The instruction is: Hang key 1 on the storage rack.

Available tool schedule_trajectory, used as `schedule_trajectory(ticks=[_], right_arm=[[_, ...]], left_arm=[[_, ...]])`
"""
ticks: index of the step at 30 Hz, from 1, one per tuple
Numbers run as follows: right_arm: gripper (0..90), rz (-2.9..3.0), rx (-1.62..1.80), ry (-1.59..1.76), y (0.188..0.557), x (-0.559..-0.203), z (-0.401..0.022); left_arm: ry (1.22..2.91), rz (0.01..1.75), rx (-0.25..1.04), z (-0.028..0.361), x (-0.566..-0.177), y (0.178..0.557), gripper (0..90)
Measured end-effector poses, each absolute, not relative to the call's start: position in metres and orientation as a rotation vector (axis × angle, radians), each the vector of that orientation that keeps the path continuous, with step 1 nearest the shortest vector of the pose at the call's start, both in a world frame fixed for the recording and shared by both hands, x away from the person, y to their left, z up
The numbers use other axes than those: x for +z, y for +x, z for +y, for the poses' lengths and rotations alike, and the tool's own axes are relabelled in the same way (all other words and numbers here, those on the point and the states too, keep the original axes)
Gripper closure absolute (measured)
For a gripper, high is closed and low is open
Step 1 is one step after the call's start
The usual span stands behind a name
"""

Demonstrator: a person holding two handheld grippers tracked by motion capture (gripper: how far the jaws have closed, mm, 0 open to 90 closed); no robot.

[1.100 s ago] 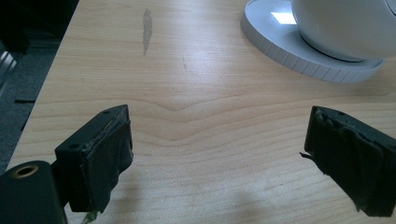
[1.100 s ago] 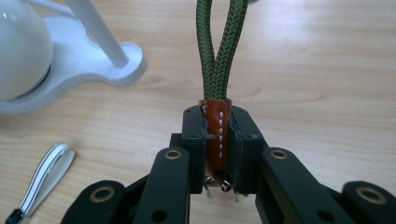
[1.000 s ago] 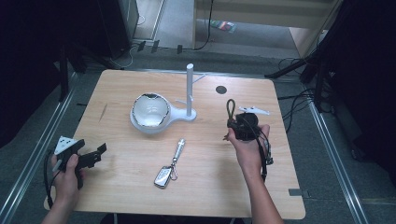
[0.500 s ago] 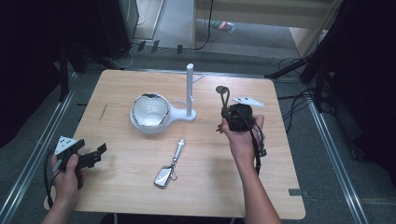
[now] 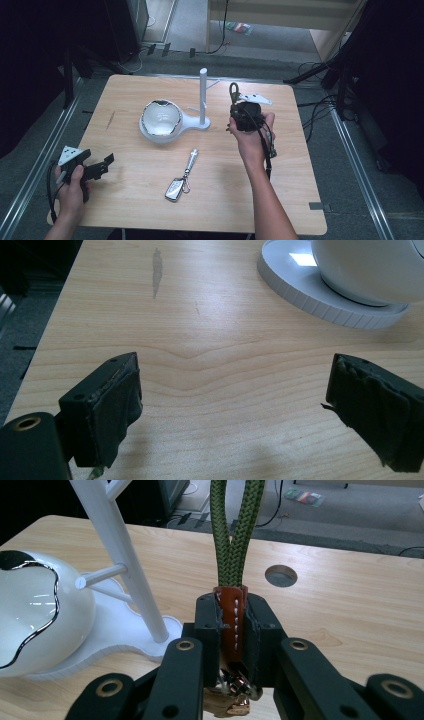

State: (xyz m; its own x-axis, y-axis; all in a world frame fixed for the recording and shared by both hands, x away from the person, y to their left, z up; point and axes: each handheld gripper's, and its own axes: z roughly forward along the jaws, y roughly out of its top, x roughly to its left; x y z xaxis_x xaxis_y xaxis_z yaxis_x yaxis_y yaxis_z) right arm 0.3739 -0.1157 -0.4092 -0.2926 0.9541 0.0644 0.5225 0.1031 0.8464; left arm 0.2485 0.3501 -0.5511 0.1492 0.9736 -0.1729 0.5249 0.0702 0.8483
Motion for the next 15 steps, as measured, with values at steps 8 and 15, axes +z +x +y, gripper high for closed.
schedule_trajectory(ticks=[8, 15], right_arm=[[79.7, 1.874, 1.088, 1.421, 0.382, -0.405, -0.105], [79.7, 1.888, 1.065, 1.401, 0.389, -0.405, -0.094]], left_arm=[[1.571, 1.493, 0.662, 0.35, -0.551, 0.249, 8.0], [1.567, 1.494, 0.661, 0.35, -0.551, 0.249, 8.0]])
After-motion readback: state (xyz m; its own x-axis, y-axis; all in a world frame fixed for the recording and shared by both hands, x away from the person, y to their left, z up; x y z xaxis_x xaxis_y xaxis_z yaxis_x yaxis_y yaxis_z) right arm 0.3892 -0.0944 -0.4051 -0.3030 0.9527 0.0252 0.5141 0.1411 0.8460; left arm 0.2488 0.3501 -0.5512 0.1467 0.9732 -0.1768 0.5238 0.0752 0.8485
